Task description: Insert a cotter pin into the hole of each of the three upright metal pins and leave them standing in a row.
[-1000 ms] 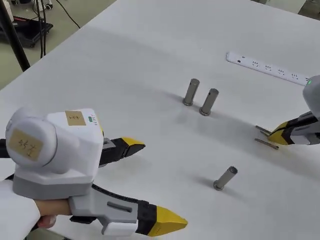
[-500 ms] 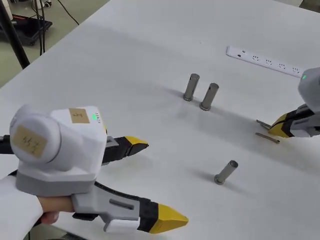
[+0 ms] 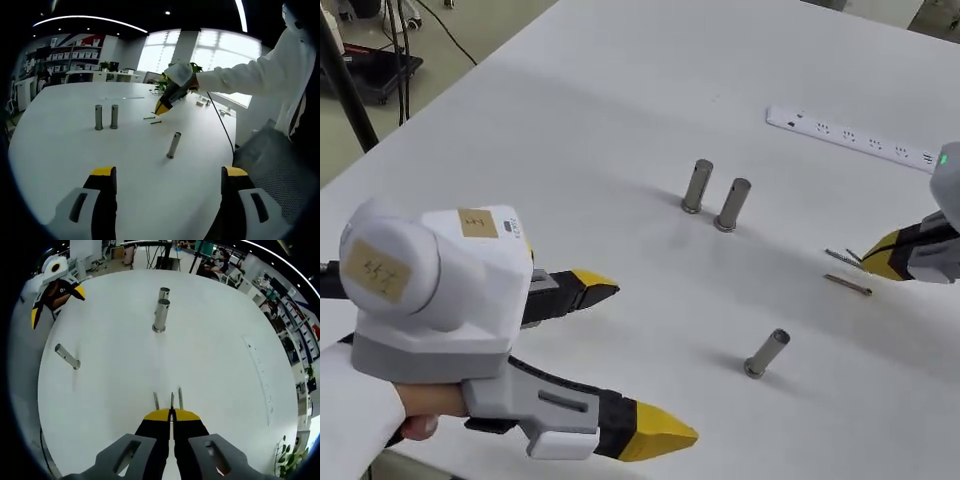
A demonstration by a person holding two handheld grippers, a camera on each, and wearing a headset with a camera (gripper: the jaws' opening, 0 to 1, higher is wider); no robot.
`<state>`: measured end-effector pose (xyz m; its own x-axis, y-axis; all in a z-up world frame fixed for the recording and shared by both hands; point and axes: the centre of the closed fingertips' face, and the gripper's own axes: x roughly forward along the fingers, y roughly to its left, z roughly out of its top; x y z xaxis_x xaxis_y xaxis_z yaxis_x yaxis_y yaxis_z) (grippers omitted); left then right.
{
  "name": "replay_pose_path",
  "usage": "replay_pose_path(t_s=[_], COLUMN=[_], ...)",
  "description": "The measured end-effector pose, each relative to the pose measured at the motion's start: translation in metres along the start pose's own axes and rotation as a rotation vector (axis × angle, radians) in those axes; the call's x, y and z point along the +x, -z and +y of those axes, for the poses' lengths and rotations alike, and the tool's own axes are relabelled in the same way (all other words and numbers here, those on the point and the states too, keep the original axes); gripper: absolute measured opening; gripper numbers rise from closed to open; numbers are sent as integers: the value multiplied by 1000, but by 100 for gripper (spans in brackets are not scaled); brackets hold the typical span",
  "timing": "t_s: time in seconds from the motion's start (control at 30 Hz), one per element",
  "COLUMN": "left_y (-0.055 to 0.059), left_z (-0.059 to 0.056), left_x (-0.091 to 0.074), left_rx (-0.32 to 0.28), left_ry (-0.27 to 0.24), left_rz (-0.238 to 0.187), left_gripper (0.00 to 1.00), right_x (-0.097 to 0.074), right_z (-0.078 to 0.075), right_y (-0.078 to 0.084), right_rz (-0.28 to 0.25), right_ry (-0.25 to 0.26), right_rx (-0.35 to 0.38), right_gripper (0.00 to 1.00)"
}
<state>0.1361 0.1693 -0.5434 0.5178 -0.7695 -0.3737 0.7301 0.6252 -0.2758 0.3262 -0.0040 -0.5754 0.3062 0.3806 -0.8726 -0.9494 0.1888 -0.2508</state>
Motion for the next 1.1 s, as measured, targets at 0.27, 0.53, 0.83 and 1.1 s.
replay_pose_path(t_s=[0.27, 0.53, 0.83, 1.1], left_y=[-20, -44, -60, -66], left_z=[8, 8, -1, -9], left_x=[-2, -2, 8, 22], left_rx=[-4, 10, -3, -16], left_ry=[-5, 7, 35, 72], left_rz=[-30, -72, -89, -76], left_gripper=[82, 78, 69, 59], right_x=[-38, -66, -88, -96], right_z=[2, 25, 41, 66], right_y=[-13, -32, -44, -59], right_rz=[-108, -212, -290, -341], right_ry=[127, 210, 312, 330], right_rx=[34, 65, 107, 61], right_gripper=[0, 0, 0, 0])
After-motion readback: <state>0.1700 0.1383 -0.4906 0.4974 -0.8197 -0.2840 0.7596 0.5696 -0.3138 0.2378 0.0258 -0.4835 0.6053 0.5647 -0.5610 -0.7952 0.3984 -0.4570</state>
